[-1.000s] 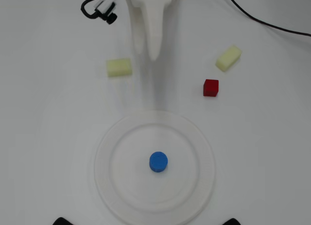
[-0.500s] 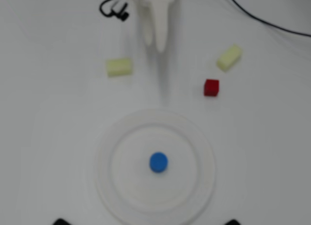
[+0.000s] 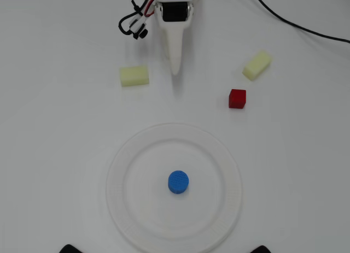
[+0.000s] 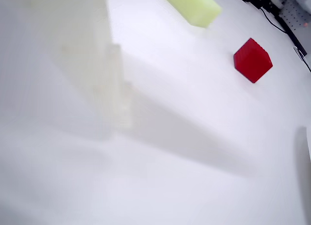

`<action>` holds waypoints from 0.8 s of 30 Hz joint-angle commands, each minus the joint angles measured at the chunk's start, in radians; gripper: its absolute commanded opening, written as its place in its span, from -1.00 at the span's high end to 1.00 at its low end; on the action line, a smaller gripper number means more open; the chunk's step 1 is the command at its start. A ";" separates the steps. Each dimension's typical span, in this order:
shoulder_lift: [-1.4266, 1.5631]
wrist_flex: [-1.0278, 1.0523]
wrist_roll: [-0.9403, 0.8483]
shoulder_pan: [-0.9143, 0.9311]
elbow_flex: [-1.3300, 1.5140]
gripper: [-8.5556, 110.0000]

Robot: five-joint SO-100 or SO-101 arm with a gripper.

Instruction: Grasp a blue block and put it in the dish.

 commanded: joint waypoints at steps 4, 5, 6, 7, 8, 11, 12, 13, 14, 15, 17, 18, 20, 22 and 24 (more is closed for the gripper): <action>0.169 0.049 0.034 -0.015 0.054 0.28; 0.169 0.052 0.035 -0.015 0.052 0.30; 0.169 0.054 0.028 -0.018 0.052 0.34; 0.169 0.057 0.017 -0.018 0.057 0.37; 0.169 0.060 0.003 -0.020 0.064 0.43; 0.169 0.063 -0.029 -0.020 0.103 0.62; 0.169 0.063 -0.029 -0.018 0.114 0.69; 0.169 0.063 -0.028 -0.015 0.123 0.77; 0.169 0.063 -0.029 -0.015 0.132 0.85; 0.169 0.064 -0.018 -0.015 0.143 0.86; 0.169 0.064 -0.002 -0.017 0.166 0.86; 0.169 0.064 0.008 -0.017 0.176 0.86; 0.169 0.061 0.008 -0.015 0.195 0.86; 0.169 0.060 0.011 -0.008 0.195 0.86; 0.169 0.060 0.011 -0.008 0.195 0.86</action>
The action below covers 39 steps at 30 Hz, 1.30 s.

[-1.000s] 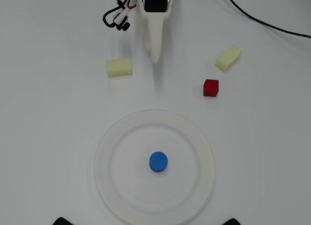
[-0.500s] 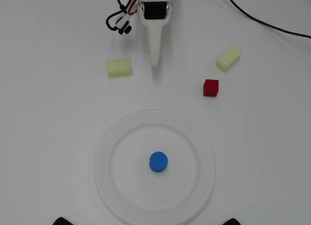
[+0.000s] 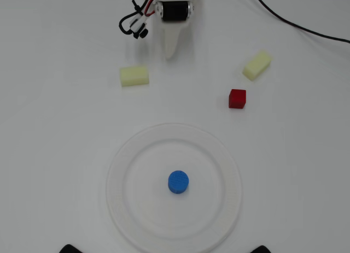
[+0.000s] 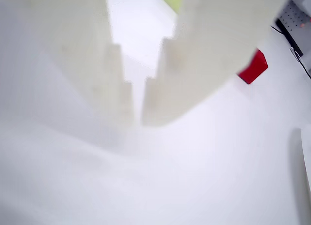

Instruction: Grasp a blue block and put it in the dish.

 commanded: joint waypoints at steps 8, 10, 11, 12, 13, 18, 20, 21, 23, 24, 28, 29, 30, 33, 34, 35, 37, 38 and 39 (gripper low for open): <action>0.167 0.051 -0.017 0.003 0.098 0.85; 0.167 0.049 -0.020 0.003 0.098 0.85; 0.167 0.049 -0.023 0.003 0.098 0.85; 0.167 0.049 -0.023 0.003 0.098 0.85; 0.167 0.049 -0.023 0.003 0.098 0.85; 0.167 0.049 -0.025 0.000 0.098 0.84; 0.167 0.049 -0.026 0.000 0.098 0.84; 0.167 0.049 -0.026 0.000 0.098 0.84; 0.167 0.049 -0.026 0.000 0.098 0.84; 0.167 0.049 -0.026 0.000 0.098 0.84; 0.167 0.049 -0.026 0.000 0.098 0.84; 0.167 0.049 -0.026 0.000 0.098 0.84; 0.167 0.049 -0.026 0.000 0.098 0.84; 0.167 0.049 -0.026 0.000 0.098 0.84; 0.167 0.049 -0.026 0.000 0.098 0.84; 0.167 0.049 -0.026 0.000 0.098 0.84; 0.167 0.049 -0.026 0.000 0.098 0.84; 0.167 0.049 -0.026 0.000 0.098 0.84; 0.167 0.049 -0.026 0.000 0.098 0.84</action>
